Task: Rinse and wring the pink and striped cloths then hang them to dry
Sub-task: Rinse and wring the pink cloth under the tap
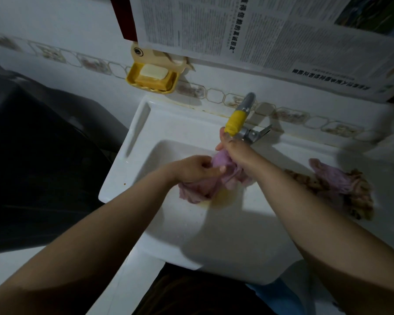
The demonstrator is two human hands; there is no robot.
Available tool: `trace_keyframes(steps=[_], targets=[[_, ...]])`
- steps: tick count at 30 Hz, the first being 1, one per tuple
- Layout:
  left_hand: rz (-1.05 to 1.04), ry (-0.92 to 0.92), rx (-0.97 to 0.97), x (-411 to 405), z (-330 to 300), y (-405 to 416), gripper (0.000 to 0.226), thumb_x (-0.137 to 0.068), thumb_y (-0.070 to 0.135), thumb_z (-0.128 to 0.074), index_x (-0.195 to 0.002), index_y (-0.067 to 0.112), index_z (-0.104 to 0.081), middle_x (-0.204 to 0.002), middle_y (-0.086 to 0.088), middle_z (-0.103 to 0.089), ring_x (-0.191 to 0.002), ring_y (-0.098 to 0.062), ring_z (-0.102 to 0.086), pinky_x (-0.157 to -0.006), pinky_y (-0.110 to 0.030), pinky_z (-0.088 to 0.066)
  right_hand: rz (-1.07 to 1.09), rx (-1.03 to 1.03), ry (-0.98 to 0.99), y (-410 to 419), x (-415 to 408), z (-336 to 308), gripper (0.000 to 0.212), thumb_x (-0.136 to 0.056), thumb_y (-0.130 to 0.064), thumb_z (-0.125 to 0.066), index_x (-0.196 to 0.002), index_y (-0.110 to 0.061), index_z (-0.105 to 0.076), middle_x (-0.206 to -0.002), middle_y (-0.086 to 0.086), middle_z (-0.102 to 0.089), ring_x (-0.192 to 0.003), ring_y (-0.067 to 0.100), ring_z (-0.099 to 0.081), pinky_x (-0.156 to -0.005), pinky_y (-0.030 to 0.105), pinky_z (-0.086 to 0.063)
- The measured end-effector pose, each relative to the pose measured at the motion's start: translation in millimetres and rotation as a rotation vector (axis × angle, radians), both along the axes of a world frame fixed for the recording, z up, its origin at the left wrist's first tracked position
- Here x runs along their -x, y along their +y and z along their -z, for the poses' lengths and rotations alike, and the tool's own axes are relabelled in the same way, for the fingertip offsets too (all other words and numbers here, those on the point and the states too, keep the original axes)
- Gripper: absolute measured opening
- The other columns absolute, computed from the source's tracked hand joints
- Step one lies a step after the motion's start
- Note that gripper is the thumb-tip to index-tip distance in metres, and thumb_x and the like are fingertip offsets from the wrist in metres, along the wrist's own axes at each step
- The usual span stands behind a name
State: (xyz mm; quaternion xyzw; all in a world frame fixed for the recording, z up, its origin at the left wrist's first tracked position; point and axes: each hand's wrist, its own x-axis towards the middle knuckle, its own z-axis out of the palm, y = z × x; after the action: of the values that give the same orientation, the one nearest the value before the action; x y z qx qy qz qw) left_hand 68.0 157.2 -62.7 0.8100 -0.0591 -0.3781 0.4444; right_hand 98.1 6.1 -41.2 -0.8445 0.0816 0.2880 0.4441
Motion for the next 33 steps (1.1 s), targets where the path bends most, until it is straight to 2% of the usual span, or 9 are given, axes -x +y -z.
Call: trace_keyframes(steps=[3,5,9,13,16,19,22,28,33], targets=[[-0.062,-0.286,-0.040,-2,5,9,0.042,-0.088,0.046,-0.058,-0.077,0.007,-0.067,-0.072,-0.007,-0.066,-0.068,-0.023,-0.062,-0.072,-0.038,-0.052,0.022,-0.229,0.153,-11,3,-4,0.057,-0.081,-0.070,-0.046,-0.085,-0.018,-0.067,-0.097,0.013,-0.068,-0.084,0.028,-0.066,-0.071,0.038,-0.054],[-0.280,-0.217,0.139,-3,0,15,0.027,-0.094,0.032,-0.056,-0.088,0.008,-0.068,-0.085,-0.005,-0.068,-0.079,-0.018,-0.063,-0.082,-0.036,-0.052,-0.157,-0.185,0.175,-22,5,0,0.056,-0.072,-0.068,-0.062,-0.088,-0.015,-0.068,-0.079,0.011,-0.068,-0.066,0.025,-0.061,-0.053,0.029,-0.047],[-0.611,-0.065,0.400,-9,-8,22,0.025,-0.102,0.026,-0.042,-0.104,0.007,-0.058,-0.092,-0.009,-0.059,-0.086,-0.020,-0.054,-0.077,-0.034,-0.045,-0.323,-0.108,0.246,-38,16,8,0.029,-0.088,-0.027,-0.065,-0.107,-0.005,-0.066,-0.093,0.006,-0.068,-0.077,0.010,-0.061,-0.060,0.012,-0.047],[-0.828,0.076,0.413,-11,1,17,0.038,-0.103,0.029,-0.032,-0.127,0.004,-0.049,-0.119,-0.014,-0.059,-0.110,-0.027,-0.058,-0.096,-0.042,-0.049,0.063,-0.385,0.179,-41,23,24,0.027,-0.094,-0.015,-0.054,-0.115,0.001,-0.061,-0.096,0.008,-0.070,-0.084,0.014,-0.065,-0.080,0.027,-0.054],[-0.946,0.167,0.403,-10,5,2,0.034,-0.100,0.033,-0.038,-0.102,0.010,-0.063,-0.105,-0.015,-0.067,-0.101,-0.027,-0.064,-0.098,-0.043,-0.049,0.348,-0.569,0.085,-21,26,24,0.019,-0.095,-0.021,-0.053,-0.097,-0.006,-0.066,-0.085,0.006,-0.071,-0.077,0.016,-0.065,-0.069,0.027,-0.055],[-1.081,0.346,0.405,-9,2,-24,0.034,-0.095,0.026,-0.046,-0.069,0.010,-0.061,-0.064,-0.011,-0.063,-0.058,-0.021,-0.062,-0.063,-0.028,-0.054,0.329,-0.275,-0.161,16,32,18,0.033,-0.093,-0.036,-0.056,-0.071,-0.011,-0.062,-0.068,0.009,-0.063,-0.061,0.015,-0.059,-0.061,0.022,-0.046],[-1.013,0.458,0.514,-3,-7,-58,0.044,-0.100,0.037,-0.040,-0.072,0.007,-0.056,-0.057,-0.014,-0.054,-0.039,-0.021,-0.055,-0.040,-0.020,-0.043,0.322,0.015,-0.337,25,18,24,0.045,-0.091,-0.048,-0.051,-0.068,-0.010,-0.060,-0.071,0.016,-0.066,-0.070,0.029,-0.064,-0.069,0.033,-0.051],[-1.109,0.362,0.573,-13,7,-52,0.037,-0.103,0.014,-0.031,-0.073,0.004,-0.051,-0.054,-0.002,-0.054,-0.067,-0.019,-0.055,-0.043,-0.011,-0.044,0.143,0.154,-0.567,36,27,19,0.045,-0.097,-0.040,-0.041,-0.084,-0.006,-0.067,-0.085,0.021,-0.068,-0.081,0.035,-0.064,-0.073,0.041,-0.050],[-0.980,0.454,0.471,-6,-15,-59,0.043,-0.100,0.027,-0.038,-0.061,0.009,-0.047,-0.038,-0.007,-0.046,-0.031,-0.018,-0.048,-0.037,-0.016,-0.038,0.290,0.189,-0.383,20,1,19,0.048,-0.094,-0.046,-0.044,-0.085,-0.003,-0.064,-0.087,0.022,-0.067,-0.084,0.036,-0.064,-0.075,0.043,-0.052]])
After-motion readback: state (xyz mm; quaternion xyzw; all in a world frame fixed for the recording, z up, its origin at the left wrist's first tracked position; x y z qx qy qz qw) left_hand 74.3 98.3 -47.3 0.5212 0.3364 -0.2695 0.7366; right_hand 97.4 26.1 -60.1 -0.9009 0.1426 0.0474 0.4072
